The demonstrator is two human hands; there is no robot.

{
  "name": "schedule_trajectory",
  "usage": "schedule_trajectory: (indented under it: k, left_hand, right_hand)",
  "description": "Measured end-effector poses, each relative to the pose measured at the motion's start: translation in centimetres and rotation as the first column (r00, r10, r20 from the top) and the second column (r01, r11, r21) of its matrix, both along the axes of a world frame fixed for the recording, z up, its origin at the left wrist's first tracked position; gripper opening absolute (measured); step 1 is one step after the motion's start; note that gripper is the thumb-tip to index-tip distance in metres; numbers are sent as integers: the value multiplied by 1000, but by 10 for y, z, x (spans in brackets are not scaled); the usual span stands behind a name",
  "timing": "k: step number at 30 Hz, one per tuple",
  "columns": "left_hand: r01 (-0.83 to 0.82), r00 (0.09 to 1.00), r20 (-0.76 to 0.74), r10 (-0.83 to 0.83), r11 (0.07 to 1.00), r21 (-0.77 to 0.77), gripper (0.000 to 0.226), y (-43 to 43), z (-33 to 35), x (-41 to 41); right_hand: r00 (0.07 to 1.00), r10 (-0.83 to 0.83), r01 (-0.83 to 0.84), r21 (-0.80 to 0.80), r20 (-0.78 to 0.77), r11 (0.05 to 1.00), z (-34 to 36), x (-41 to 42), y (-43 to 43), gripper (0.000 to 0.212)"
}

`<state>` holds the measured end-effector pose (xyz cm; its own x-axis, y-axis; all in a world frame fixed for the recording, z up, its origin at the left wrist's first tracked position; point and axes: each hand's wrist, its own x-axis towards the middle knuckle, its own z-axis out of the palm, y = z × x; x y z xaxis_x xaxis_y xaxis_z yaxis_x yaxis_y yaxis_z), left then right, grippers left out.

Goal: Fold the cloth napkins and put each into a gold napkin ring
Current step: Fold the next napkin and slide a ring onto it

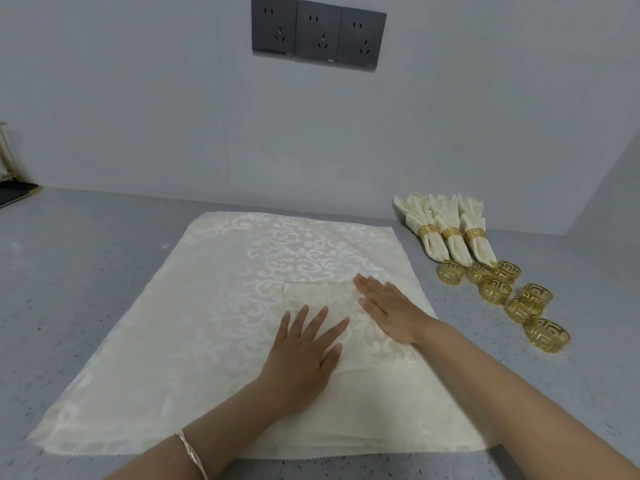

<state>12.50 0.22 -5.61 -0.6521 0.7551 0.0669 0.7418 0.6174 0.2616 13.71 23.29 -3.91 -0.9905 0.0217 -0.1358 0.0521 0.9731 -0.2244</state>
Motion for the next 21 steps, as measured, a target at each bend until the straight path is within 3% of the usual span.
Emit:
schedule_trajectory:
  k: [2,7,10,13,17,19,21]
  left_hand:
    - [3,1000,5,-3,1000,0,48,0,-1,0]
    - [-4,1000,20,4,1000,-11,49,0,-1,-1]
    - [-1,1000,22,2,999,-33,53,1,-4,-2]
    - [13,1000,13,-13,1000,-27,76,1,-5,-3]
    - [9,1000,23,-9,1000,6,78,0,-4,-2]
    - [5,1000,28,-6,1000,21,77,0,-5,-3]
    - [4,999,45,-5,999,32,76,-1,-4,-3]
  right_hand:
    - [1000,-10,9,-27,-18,1000,4,0,1,54]
    - [951,58,-100,-124,-303,987,32,40,-20,55]
    - [945,196,-214,-42,-262,976,39,73,-25,52]
    - [941,290,-280,81,-174,957,34,88,-17,55]
    - [957,229,-220,68,-177,973,27,89,2,48]
    - [968,155,-164,-29,-195,986,25,84,14,39]
    - [979,46,-102,-282,-196,954,24,78,21,24]
